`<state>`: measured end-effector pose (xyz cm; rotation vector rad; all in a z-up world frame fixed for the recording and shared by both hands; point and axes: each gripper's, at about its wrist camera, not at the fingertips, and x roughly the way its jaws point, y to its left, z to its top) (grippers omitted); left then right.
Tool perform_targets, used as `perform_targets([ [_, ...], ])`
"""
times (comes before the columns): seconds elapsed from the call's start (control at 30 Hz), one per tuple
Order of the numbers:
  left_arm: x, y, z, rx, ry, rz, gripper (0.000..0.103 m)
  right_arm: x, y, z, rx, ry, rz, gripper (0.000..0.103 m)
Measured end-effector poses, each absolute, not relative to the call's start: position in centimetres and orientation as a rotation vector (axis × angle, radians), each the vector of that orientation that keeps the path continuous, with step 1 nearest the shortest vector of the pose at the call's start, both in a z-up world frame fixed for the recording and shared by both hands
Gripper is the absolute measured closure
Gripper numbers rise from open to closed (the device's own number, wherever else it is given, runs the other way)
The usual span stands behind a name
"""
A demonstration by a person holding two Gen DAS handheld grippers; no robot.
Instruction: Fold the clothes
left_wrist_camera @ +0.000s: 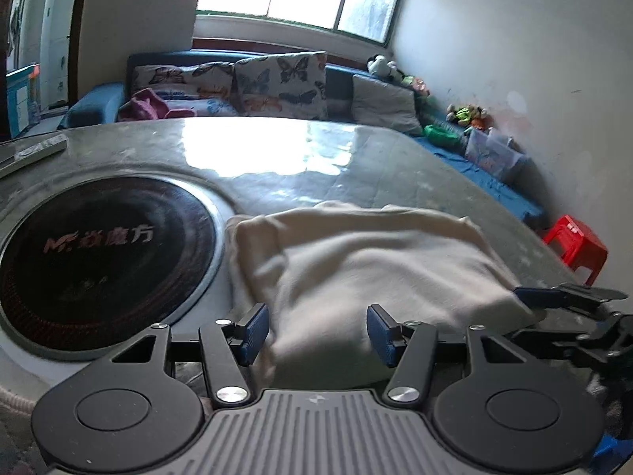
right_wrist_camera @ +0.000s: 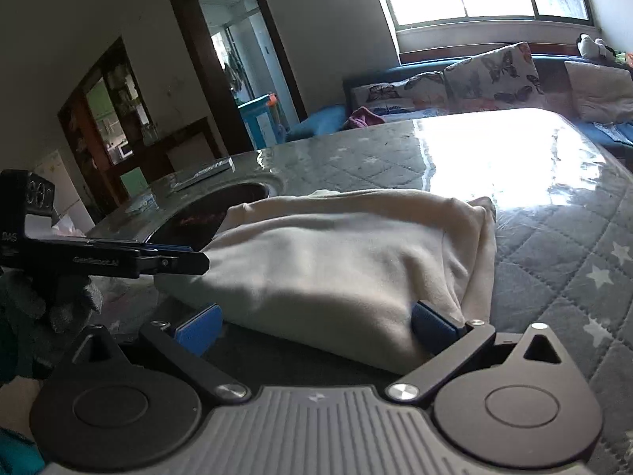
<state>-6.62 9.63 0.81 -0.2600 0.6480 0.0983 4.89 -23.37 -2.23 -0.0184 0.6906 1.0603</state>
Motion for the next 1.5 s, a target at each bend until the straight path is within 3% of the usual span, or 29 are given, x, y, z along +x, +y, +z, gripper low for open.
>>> perform_targets([
  [0.27, -6.9, 10.0, 1.1, -0.251, 0.648, 0.137, 0.045, 5.9, -24.1, -1.9, 0.12, 0.732, 1.076, 0.0],
  [0.37, -6.6, 9.8, 1.3, -0.241, 0.65, 0.149, 0.039, 5.9, -23.8, -0.5, 0.109, 0.676, 1.036, 0.0],
  [0.53, -6.3, 9.0, 1.5, -0.226, 0.652, 0.151, 0.03, 6.1, -21.9, 0.2, -0.087, 0.559, 0.796, 0.0],
  [0.73, -6.0, 7.5, 1.4, -0.186, 0.662, 0.147, 0.024, 5.7, -19.9, -1.9, -0.309, 0.581, 0.671, 0.0],
  [0.87, -5.8, 6.9, 1.2, -0.162, 0.671, 0.15, 0.024, 4.7, -19.4, -2.3, -0.357, 0.535, 0.656, 0.0],
  [1.0, -6.0, 6.5, 1.7, -0.146, 0.658, 0.153, 0.014, 4.2, -20.3, -1.3, -0.353, 0.479, 0.621, 0.0],
  [1.5, -4.8, 4.8, 0.2, -0.081, 0.697, 0.161, 0.012, 2.4, -17.7, -0.5, -0.426, 0.388, 0.719, 0.0],
])
